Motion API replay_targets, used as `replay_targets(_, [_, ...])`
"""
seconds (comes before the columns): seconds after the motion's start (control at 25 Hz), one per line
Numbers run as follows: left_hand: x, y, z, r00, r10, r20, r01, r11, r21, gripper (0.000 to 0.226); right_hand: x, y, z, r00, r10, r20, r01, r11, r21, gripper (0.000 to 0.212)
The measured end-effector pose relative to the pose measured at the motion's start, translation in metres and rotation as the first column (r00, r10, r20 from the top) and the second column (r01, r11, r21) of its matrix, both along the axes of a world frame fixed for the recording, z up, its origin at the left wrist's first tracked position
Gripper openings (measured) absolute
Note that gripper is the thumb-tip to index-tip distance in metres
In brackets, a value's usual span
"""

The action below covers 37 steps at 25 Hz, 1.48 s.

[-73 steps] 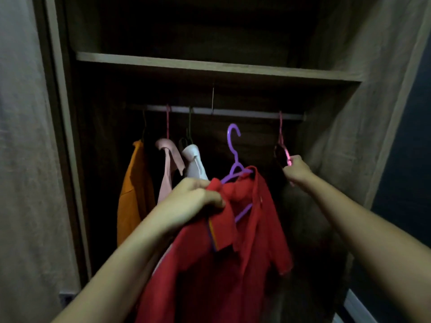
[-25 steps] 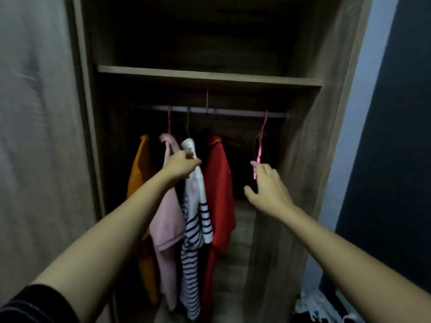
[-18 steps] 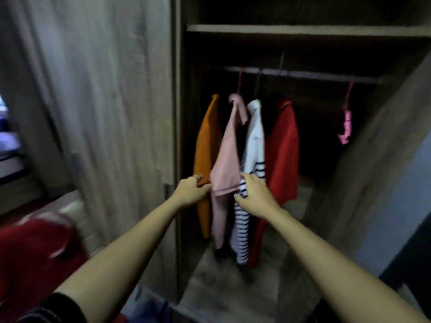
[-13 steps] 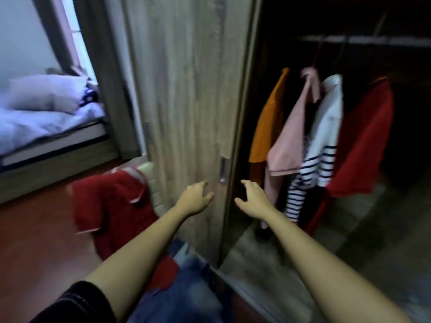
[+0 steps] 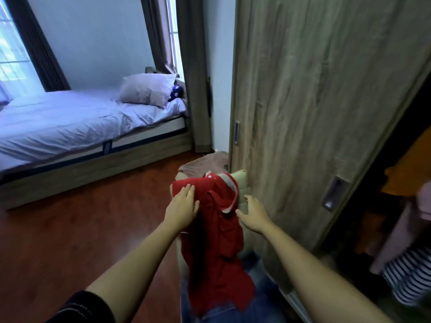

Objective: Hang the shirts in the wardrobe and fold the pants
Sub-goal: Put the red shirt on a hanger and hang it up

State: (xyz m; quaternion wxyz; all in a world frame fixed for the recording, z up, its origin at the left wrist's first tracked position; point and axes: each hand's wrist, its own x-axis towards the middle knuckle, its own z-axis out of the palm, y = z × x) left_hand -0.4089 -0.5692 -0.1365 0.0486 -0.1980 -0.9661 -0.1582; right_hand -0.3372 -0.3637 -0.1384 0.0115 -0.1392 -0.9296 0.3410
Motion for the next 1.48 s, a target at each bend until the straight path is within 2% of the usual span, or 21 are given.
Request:
replay_targets(0.12, [-0.05,-0.007,-0.007,0.992,-0.123,-0.028,0.113,0.964,-0.241,0.062,-0.04,-0.014,-0.019,0.999,-0.036,0.009,0.037,0.999,-0.039,0.05])
replay_targets(0.2, [-0.079,-0.006,-0.014,0.984,-0.172,-0.046,0.148,0.931,-0.333,0.067,-0.06,-0.018,-0.034,0.999,-0.055,0.0,0.054,0.997,-0.051,0.044])
replay_targets(0.36, [-0.115,-0.009,-0.042,0.989,-0.149,0.021,0.148,0.934,-0.326,0.077,-0.1,-0.022,-0.065,0.977,-0.211,-0.018,0.208,0.973,-0.103,0.031])
replay_targets(0.48, [-0.118,-0.013,-0.059,0.987,-0.158,-0.015,0.145,0.936,-0.32,0.084,-0.119,-0.02,-0.079,0.937,-0.348,0.016,0.347,0.928,-0.138,0.026])
replay_targets(0.6, [-0.123,-0.014,-0.067,0.985,-0.165,-0.054,0.141,0.943,-0.301,0.094,-0.127,-0.02,-0.082,0.918,-0.396,0.031,0.397,0.911,-0.116,0.024])
replay_targets(0.72, [-0.122,-0.015,-0.071,0.982,-0.173,-0.076,0.149,0.955,-0.256,0.096,-0.124,-0.01,-0.069,0.9,-0.431,-0.061,0.424,0.901,-0.093,0.023])
replay_targets(0.84, [-0.118,-0.01,-0.062,0.993,-0.108,-0.051,0.1,0.985,-0.141,0.085,-0.12,0.009,-0.035,0.895,-0.405,-0.185,0.411,0.912,-0.008,0.029])
replay_targets(0.96, [-0.114,0.016,-0.015,0.997,0.031,-0.068,-0.017,0.98,0.196,0.058,-0.105,0.019,0.018,0.891,-0.319,-0.324,0.359,0.93,0.071,0.034])
replay_targets(1.0, [-0.113,0.028,0.004,0.996,0.01,-0.089,0.019,0.95,0.313,0.052,-0.097,0.02,0.038,0.885,-0.271,-0.379,0.331,0.938,0.103,0.034])
replay_targets(1.04, [-0.113,0.042,0.024,0.991,-0.083,-0.101,0.118,0.9,0.42,0.052,-0.088,0.02,0.059,0.873,-0.214,-0.439,0.302,0.943,0.142,0.033])
replay_targets(1.12, [-0.113,0.069,0.067,0.92,-0.382,-0.089,0.376,0.791,0.483,0.074,-0.067,0.019,0.099,0.834,-0.115,-0.539,0.272,0.937,0.221,0.031])
replay_targets(1.2, [-0.111,0.094,0.1,0.813,-0.582,-0.017,0.549,0.755,0.358,0.081,-0.042,0.02,0.133,0.788,-0.069,-0.612,0.287,0.921,0.265,0.028])
replay_targets(1.28, [-0.092,0.117,0.115,0.737,-0.676,-0.016,0.653,0.705,0.277,0.055,-0.011,0.028,0.161,0.748,-0.079,-0.658,0.343,0.896,0.283,0.024])
replay_targets(1.32, [-0.078,0.127,0.118,0.728,-0.683,-0.053,0.67,0.692,0.269,0.042,0.005,0.035,0.171,0.74,-0.097,-0.665,0.38,0.876,0.296,0.023])
replay_targets(1.36, [-0.063,0.134,0.118,0.732,-0.674,-0.098,0.673,0.694,0.255,0.04,0.021,0.043,0.18,0.741,-0.121,-0.661,0.415,0.856,0.308,0.022])
replay_targets(1.48, [-0.033,0.149,0.102,0.77,-0.629,-0.105,0.635,0.771,0.041,0.028,0.068,0.068,0.196,0.74,-0.222,-0.635,0.507,0.805,0.309,0.024])
